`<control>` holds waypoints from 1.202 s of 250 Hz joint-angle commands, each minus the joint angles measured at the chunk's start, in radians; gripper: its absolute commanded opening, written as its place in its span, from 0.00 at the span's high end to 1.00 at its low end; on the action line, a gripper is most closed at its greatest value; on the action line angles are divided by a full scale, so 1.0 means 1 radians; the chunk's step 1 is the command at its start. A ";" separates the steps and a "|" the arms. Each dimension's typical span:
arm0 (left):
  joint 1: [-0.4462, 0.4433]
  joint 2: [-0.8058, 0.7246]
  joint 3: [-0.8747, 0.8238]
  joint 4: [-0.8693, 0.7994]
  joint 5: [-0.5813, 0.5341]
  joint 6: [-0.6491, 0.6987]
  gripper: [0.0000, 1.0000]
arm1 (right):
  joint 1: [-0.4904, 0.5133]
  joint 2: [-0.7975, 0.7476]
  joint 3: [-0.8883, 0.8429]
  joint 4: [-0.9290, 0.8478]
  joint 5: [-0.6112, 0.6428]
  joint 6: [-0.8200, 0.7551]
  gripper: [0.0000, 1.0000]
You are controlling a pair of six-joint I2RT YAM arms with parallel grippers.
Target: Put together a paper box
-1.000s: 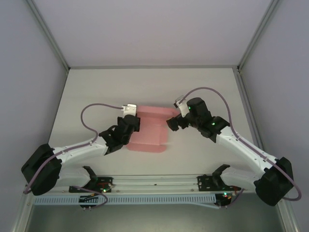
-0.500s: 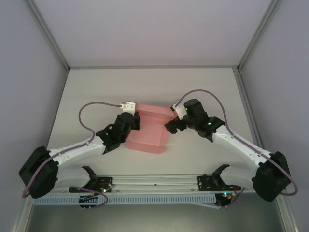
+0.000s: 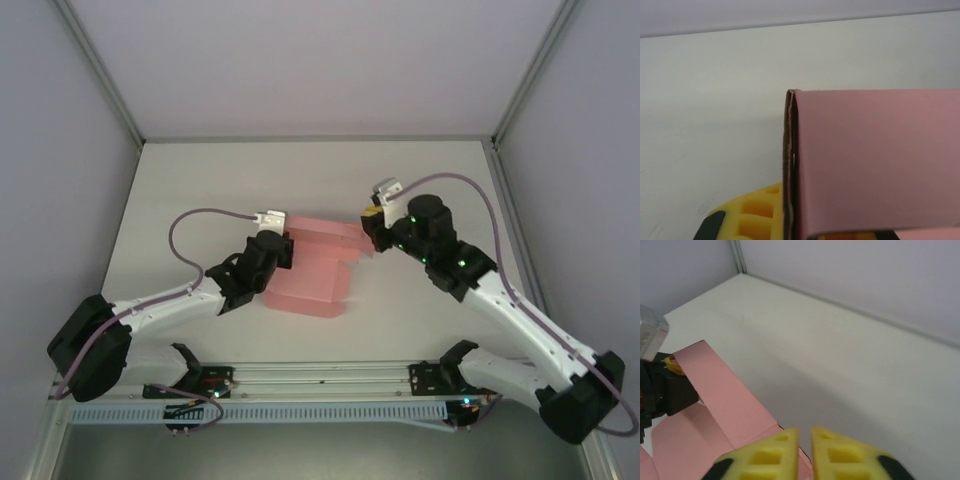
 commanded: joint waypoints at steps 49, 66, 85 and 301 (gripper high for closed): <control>0.004 -0.005 0.040 -0.034 -0.047 -0.073 1.00 | -0.003 0.178 0.022 -0.056 -0.154 0.068 0.95; 0.005 0.004 0.053 -0.048 -0.050 -0.088 1.00 | 0.000 0.191 0.000 -0.013 -0.211 0.078 0.95; 0.004 0.012 0.060 -0.048 -0.038 -0.100 1.00 | 0.007 0.206 -0.020 0.033 -0.208 0.092 0.94; 0.004 0.017 0.068 -0.035 -0.036 -0.259 1.00 | 0.077 0.066 -0.226 0.433 0.161 0.428 0.60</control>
